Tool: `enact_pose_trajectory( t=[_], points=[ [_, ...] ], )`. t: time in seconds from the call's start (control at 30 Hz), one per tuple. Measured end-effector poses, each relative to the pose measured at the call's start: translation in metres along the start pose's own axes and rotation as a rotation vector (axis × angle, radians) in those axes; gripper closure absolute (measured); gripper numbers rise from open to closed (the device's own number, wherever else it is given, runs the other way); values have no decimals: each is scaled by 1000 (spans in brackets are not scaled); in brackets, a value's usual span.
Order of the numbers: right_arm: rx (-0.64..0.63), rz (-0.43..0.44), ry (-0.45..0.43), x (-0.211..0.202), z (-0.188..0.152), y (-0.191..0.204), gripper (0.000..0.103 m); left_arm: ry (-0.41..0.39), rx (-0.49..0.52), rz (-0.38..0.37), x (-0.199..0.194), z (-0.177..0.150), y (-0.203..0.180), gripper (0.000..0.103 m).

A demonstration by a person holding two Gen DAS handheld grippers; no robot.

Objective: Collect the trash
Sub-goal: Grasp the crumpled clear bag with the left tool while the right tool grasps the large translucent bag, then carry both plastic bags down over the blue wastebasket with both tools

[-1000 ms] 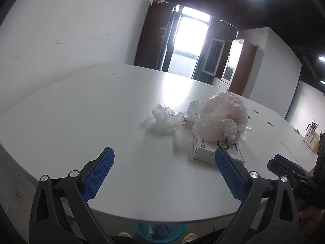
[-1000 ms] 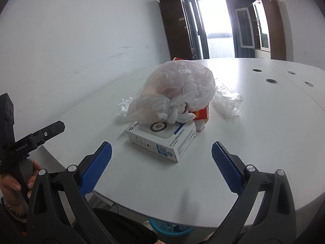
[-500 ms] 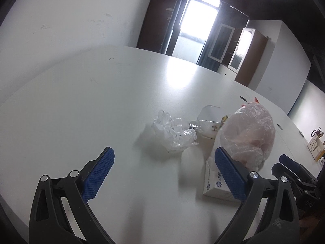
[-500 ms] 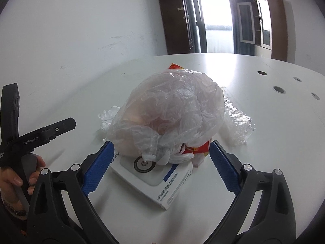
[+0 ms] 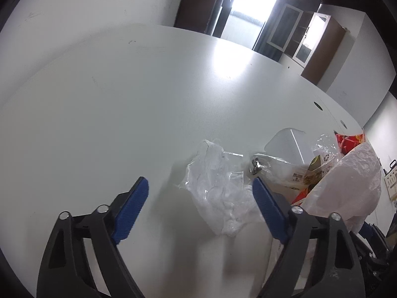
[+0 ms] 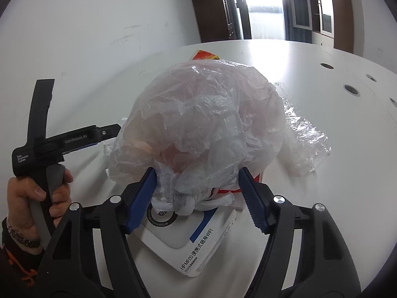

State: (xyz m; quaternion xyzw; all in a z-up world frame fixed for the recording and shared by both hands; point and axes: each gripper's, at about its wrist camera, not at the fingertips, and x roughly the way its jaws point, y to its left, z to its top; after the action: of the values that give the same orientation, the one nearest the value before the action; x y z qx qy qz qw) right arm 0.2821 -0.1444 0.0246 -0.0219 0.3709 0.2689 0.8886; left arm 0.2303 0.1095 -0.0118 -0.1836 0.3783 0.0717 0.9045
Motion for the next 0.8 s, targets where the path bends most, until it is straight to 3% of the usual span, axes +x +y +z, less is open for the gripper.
enact_pose_trajectory(
  t=[0.03,0.1,0.13,0.2,0.3,0.57,0.8],
  points=[
    [-2,5,1,0,-1,0,47,14,-4,-15,3,-2,1,34],
    [-4,15,-5,-2,-2,1,60,12,-16,-53,1,-8,3,58],
    [-3,16,-12,-4,-3,1,63,-3,-18,-57,-3,-11,3,63],
    [2,19,-32,-11,-4,0,70,-44,3,-32,-16,-15,-1,88],
    [7,32,-66,-25,-9,1,73,-72,17,-57,-35,-22,-4,95],
    [14,46,-163,-71,-27,4,74,-166,-2,-108,-96,-50,0,96],
    [-19,30,-197,-113,-69,10,74,-242,-26,-159,-153,-93,4,96]
  ],
)
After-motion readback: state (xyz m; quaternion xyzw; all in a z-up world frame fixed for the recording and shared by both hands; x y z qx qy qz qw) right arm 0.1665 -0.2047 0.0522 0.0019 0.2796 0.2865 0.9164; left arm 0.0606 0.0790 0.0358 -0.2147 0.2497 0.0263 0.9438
